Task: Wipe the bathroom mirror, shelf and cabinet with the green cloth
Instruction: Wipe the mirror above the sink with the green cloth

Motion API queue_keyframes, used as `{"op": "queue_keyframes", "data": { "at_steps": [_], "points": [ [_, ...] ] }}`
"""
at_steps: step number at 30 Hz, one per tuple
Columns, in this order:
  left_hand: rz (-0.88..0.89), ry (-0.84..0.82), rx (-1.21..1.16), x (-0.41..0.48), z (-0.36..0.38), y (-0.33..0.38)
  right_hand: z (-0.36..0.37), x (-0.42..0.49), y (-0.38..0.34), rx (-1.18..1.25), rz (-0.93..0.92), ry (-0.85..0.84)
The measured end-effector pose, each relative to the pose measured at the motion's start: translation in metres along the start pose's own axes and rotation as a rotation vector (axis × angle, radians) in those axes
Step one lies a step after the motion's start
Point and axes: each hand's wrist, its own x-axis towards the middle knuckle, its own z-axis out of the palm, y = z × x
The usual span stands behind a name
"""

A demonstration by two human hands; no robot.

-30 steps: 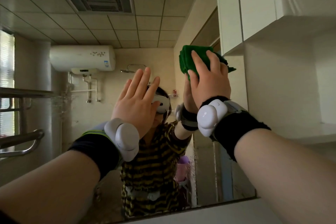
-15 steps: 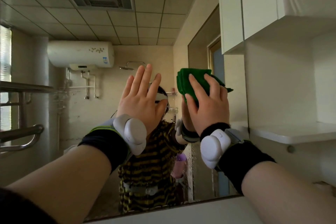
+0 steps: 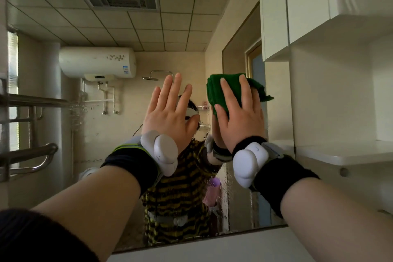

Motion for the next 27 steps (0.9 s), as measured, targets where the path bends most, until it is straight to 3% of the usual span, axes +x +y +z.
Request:
{"op": "queue_keyframes", "data": {
  "at_steps": [9, 27],
  "points": [
    [-0.002, 0.011, -0.003, 0.001, 0.002, -0.001, 0.0, 0.043, -0.015, 0.01, 0.021, 0.046],
    [0.04, -0.046, -0.05, 0.002, -0.012, -0.011, 0.008, -0.005, -0.032, 0.021, -0.005, 0.09]
  ]
}}
